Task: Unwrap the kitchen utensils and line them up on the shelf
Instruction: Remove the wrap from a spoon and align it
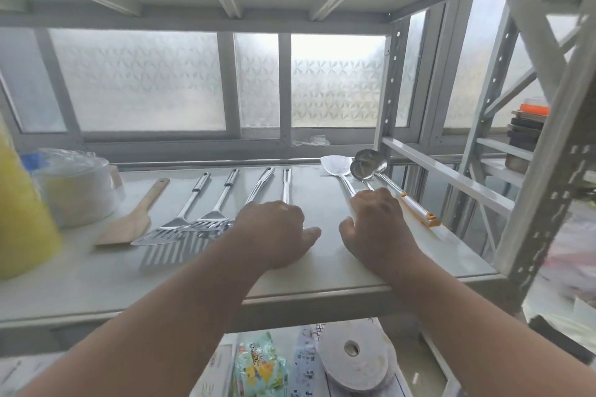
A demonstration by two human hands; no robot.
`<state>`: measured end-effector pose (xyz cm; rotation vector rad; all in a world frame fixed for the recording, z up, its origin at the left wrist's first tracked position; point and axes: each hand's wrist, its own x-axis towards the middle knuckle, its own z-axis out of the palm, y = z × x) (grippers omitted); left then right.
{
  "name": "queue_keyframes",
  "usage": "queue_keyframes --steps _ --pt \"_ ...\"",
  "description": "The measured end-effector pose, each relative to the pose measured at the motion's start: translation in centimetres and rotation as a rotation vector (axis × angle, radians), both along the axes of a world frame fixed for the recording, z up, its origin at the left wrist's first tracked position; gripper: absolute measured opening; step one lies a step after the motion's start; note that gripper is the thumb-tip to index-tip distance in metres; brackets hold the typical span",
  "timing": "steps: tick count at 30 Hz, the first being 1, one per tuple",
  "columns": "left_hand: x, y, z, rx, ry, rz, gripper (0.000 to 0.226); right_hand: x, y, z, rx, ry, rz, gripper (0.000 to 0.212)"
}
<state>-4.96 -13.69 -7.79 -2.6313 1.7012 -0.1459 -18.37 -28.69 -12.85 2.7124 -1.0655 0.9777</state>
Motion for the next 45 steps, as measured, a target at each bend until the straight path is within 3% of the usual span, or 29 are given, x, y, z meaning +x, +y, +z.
queue_keyframes --steps 2,5,7,9,11,13,17,22,26,30,33,37,41,45 --pt "-0.1 1.7 0.1 0.078 -0.001 -0.043 0.05 -0.1 0.2 0.1 -0.013 0.02 -0.001 0.02" --pt "-0.2 3.4 0.1 0.089 -0.103 -0.088 0.02 -0.2 0.5 0.2 -0.042 0.028 0.017 0.019" --pt "0.2 3.9 -0.1 -0.021 -0.184 -0.052 0.028 -0.3 0.6 0.2 -0.076 0.024 0.031 0.014" --pt "1.2 4.5 0.1 -0.326 -0.196 0.042 0.019 -0.4 0.6 0.3 -0.098 0.012 0.04 0.01" --pt "2.6 5.0 0.8 -0.736 -0.043 0.107 0.018 -0.5 0.7 0.3 -0.109 -0.005 0.034 0.011" --pt "3.9 5.7 1.9 -1.031 0.263 0.136 0.027 -0.6 0.7 0.2 -0.109 -0.012 0.021 0.014" --pt "5.8 6.7 3.0 -1.273 0.635 0.187 0.028 -0.7 0.7 0.2 -0.114 0.0 0.015 0.025" --pt "7.8 7.4 3.4 -1.345 1.056 0.238 0.019 -0.8 0.9 0.4 -0.146 -0.003 0.012 0.073" --pt "8.6 7.8 4.1 -1.358 1.348 0.252 0.015 -0.7 0.8 0.5 -0.198 -0.06 -0.078 0.089" --pt "8.8 7.9 4.6 -1.371 1.452 0.173 0.028 -0.7 0.1 0.2 -0.281 -0.108 -0.129 0.069" --pt "9.6 7.8 4.9 -1.404 1.495 0.237 0.014 -0.8 0.2 0.3 -0.354 -0.194 -0.093 0.036" --pt "10.2 7.5 5.3 -1.458 1.615 0.283 0.008 -0.9 0.1 0.3 -0.349 -0.219 -0.039 0.03" --pt "9.9 7.2 5.7 -1.592 1.823 0.094 0.042 -0.8 0.2 0.2 -0.302 -0.211 0.047 0.026" --pt "9.0 5.8 6.0 -1.433 1.634 -0.047 0.056 -0.5 0.7 0.3 -0.235 -0.248 0.124 0.018"
